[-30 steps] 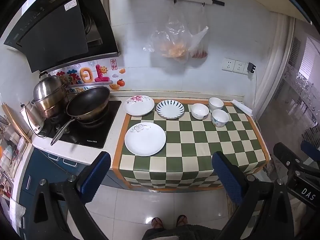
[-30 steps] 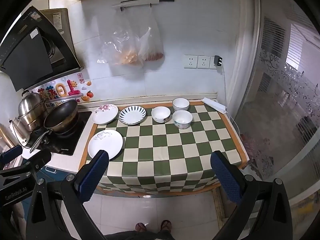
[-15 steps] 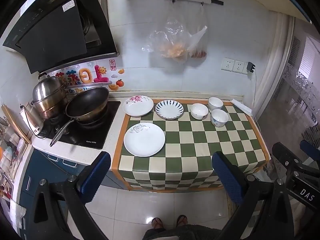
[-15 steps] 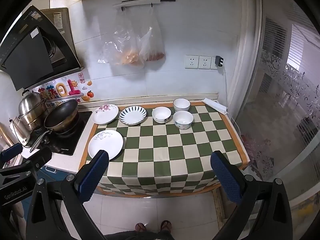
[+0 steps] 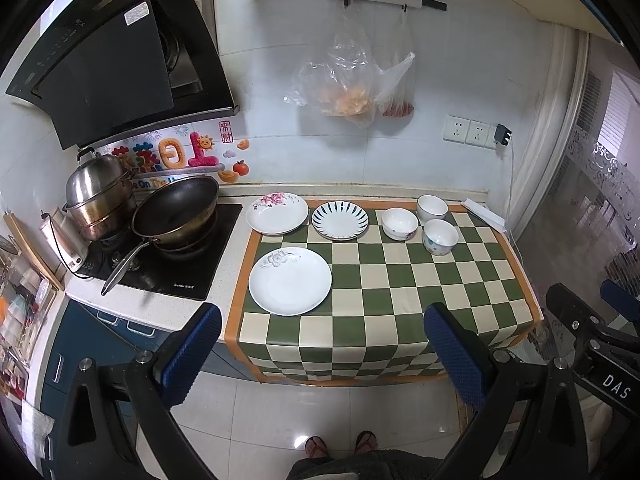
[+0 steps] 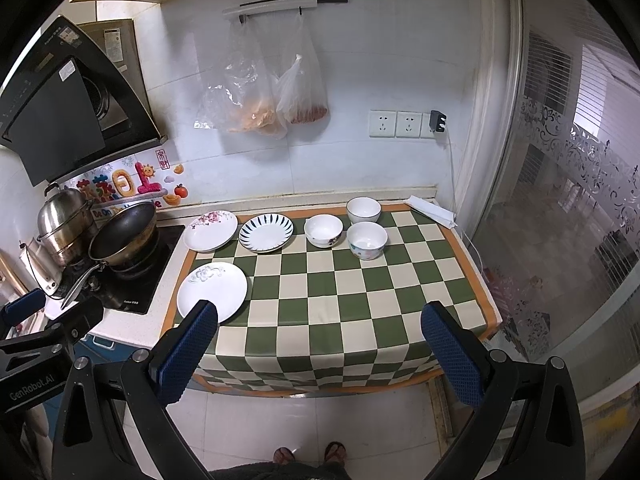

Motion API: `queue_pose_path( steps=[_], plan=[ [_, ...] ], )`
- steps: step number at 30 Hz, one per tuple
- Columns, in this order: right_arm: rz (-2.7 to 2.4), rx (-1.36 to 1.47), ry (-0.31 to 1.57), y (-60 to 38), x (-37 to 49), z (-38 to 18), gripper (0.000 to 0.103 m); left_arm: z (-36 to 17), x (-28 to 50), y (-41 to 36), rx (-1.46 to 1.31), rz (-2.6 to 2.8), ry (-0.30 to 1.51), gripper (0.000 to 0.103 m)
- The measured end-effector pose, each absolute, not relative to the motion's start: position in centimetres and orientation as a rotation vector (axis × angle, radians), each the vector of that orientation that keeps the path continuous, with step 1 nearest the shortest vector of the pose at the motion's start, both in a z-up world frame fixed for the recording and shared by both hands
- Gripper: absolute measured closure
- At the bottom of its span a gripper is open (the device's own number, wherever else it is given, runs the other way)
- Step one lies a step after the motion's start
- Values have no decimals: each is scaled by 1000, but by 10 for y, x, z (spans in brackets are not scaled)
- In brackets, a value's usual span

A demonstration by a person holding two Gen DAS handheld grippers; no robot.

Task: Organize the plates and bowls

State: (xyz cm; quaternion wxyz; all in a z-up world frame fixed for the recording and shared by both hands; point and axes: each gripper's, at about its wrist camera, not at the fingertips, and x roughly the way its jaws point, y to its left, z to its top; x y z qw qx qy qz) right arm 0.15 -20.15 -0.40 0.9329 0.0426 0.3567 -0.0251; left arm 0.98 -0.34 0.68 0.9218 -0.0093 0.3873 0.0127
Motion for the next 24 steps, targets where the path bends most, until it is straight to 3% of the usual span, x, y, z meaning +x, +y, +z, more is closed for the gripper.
queue_pose_path(
  steps=[24],
  plan=[
    [-46,89,727,-194,4,-1,0,8,11,-3,-23,26,790,0]
  ],
)
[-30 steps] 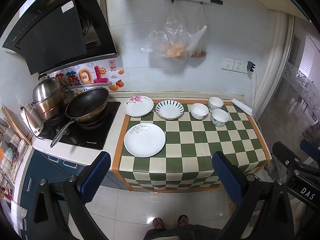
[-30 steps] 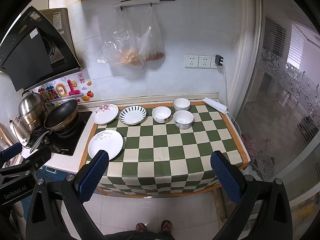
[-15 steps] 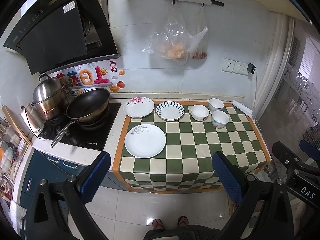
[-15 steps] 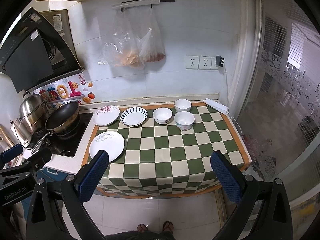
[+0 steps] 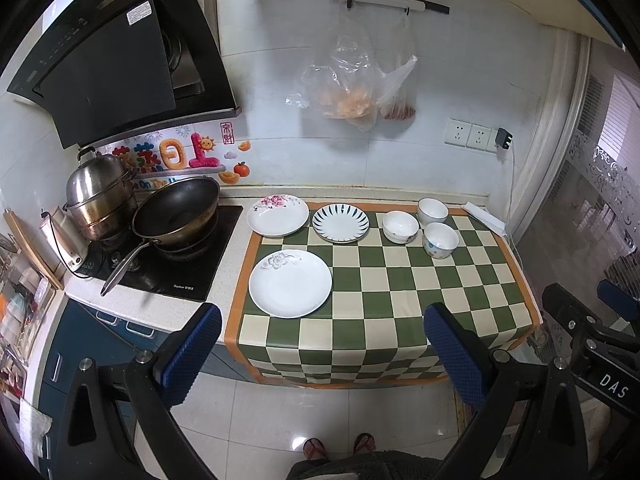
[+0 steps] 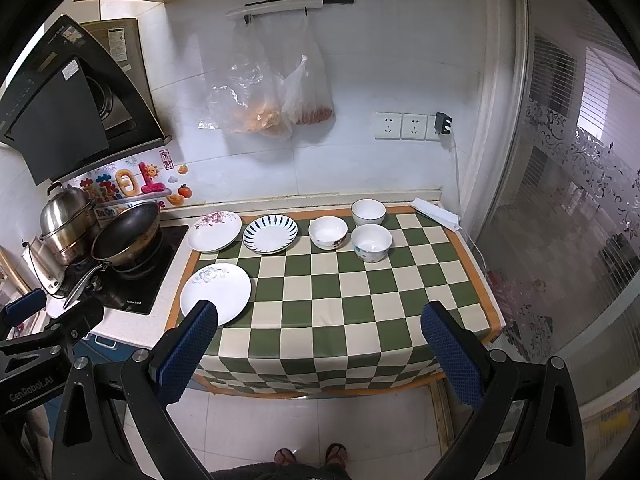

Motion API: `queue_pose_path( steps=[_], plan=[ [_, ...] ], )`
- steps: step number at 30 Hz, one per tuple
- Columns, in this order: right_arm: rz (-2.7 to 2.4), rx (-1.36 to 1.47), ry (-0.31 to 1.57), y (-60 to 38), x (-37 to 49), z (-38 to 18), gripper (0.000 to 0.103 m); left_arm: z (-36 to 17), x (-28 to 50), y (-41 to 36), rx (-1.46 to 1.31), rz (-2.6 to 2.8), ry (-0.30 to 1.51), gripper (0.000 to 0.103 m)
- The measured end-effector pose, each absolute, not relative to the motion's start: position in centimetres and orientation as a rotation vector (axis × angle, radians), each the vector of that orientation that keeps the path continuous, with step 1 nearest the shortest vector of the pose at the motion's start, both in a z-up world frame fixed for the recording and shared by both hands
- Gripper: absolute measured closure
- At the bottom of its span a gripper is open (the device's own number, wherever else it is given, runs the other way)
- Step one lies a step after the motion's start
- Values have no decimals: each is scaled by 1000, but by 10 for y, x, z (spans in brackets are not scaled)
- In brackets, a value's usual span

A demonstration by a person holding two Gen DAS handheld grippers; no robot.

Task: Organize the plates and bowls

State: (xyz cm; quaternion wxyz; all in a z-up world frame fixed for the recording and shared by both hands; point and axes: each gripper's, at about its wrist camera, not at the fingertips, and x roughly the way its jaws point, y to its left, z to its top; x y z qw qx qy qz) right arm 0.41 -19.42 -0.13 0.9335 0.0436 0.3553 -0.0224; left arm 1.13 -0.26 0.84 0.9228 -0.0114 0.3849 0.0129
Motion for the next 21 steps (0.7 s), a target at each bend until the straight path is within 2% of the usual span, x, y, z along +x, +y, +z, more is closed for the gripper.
queue_pose_path(
  steps=[21],
  plan=[
    [-45,106,733,-197,15,-4,0,11,15,-1,-19,26,787,0]
  ],
)
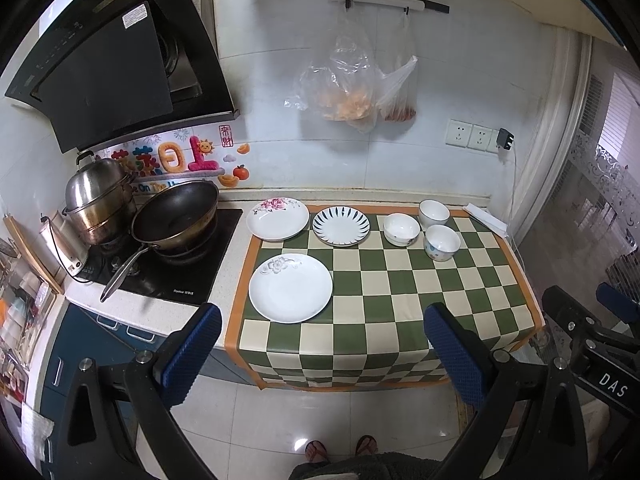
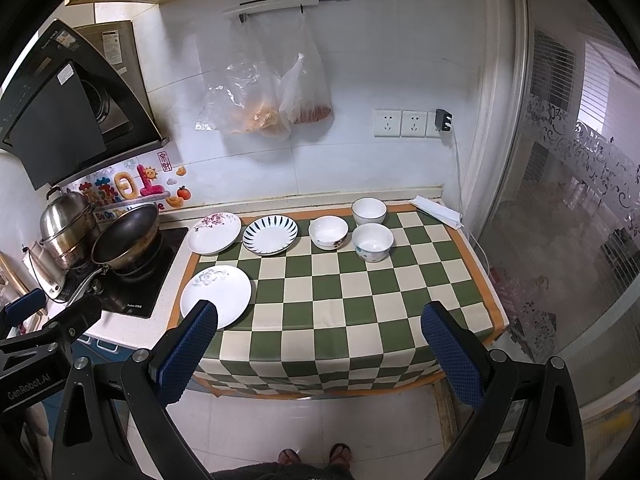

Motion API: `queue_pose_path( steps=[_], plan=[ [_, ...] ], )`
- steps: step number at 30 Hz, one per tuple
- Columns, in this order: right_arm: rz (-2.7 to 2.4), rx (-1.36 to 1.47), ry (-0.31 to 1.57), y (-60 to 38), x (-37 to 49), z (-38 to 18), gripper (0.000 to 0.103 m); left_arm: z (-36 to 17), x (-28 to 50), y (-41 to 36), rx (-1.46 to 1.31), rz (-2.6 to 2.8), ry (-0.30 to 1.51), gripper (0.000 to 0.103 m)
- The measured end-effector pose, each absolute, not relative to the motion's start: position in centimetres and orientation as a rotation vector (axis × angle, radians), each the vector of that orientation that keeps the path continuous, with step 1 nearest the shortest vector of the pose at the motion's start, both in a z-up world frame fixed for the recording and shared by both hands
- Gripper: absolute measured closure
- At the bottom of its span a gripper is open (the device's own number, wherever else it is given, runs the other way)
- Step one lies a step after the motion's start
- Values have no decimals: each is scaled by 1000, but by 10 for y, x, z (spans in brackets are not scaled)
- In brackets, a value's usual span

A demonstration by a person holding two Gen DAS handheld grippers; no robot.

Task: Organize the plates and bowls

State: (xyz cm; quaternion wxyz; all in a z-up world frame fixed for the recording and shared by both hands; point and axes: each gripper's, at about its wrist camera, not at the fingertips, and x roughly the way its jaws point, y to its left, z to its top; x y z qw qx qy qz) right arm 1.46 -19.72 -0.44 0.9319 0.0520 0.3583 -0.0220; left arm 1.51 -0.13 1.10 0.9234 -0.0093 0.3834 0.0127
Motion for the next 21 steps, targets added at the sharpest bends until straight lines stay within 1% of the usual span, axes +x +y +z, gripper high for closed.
queue_pose_path(
  steps=[12,15,19,21],
  plan=[
    [-39,122,734,-202,20,-9,0,11,23,-1,-25,30,794,0],
    [-26,149,751,-210,30,-17,0,2,44,-1,-25,70,795,0],
    [21,200,771,-224,62,-46,0,-26,70,7,-50,137,803,0],
    [101,235,834,-226,92,-75,0,-48,86,15,-51,202,818,0]
  ],
)
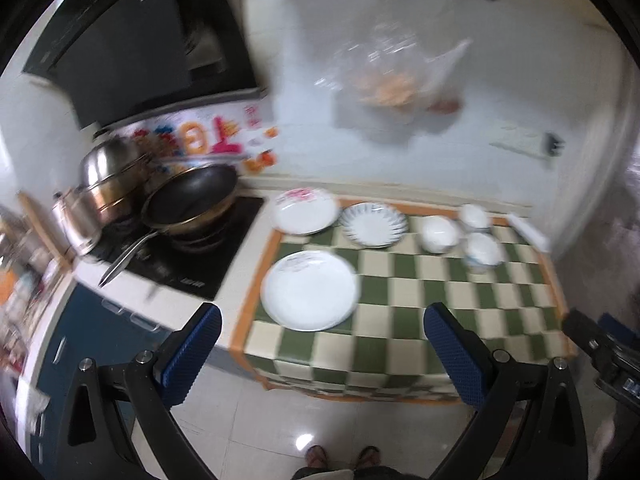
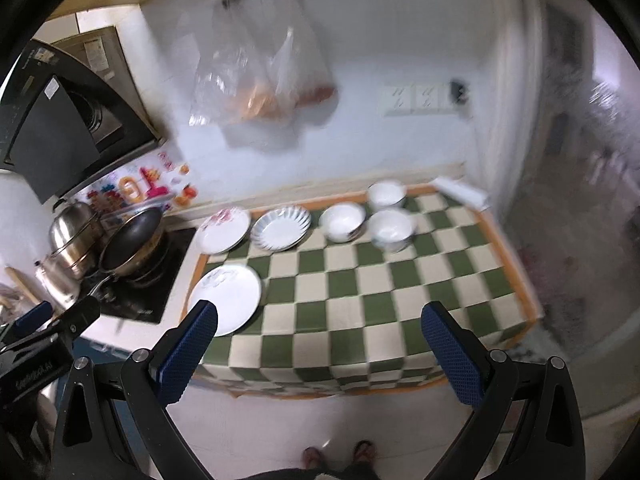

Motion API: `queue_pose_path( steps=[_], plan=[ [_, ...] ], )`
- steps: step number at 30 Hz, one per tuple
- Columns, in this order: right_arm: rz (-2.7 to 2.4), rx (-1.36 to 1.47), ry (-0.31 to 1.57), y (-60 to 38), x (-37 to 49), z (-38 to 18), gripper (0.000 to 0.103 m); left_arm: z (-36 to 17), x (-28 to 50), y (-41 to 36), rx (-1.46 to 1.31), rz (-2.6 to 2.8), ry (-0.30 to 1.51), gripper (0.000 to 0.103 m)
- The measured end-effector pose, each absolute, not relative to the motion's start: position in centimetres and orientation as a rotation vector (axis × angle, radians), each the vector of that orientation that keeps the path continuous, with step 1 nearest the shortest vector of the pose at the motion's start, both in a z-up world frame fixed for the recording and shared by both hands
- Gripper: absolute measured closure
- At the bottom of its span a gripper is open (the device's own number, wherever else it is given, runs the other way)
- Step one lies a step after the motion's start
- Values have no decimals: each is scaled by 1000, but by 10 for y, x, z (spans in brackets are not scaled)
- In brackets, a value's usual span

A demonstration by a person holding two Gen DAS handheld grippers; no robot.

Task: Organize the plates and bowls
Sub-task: 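Grasp the grey-flower white plate by its rim with the right gripper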

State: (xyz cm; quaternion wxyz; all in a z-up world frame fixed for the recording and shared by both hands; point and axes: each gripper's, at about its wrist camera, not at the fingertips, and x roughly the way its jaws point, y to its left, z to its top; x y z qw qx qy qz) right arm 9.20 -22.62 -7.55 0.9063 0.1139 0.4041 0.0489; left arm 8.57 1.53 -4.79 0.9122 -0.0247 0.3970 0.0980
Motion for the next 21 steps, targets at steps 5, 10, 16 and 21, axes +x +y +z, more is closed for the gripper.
queue_pose_path(
  steps=[5,10,16,21],
  plan=[
    [241,271,1023,-209,168,-157,0,-122,136,51,-61,310,954,0],
    [272,239,1160,-167,246,-238,0,-201,189,100,-113,334,1148,0],
    [297,288,1311,-118,331,-326,1,-295,260,172,-291,281,1373,8],
    [297,343,1403,-84,382,-374,4,-350,311,210,-375,199,1463,22]
  ],
)
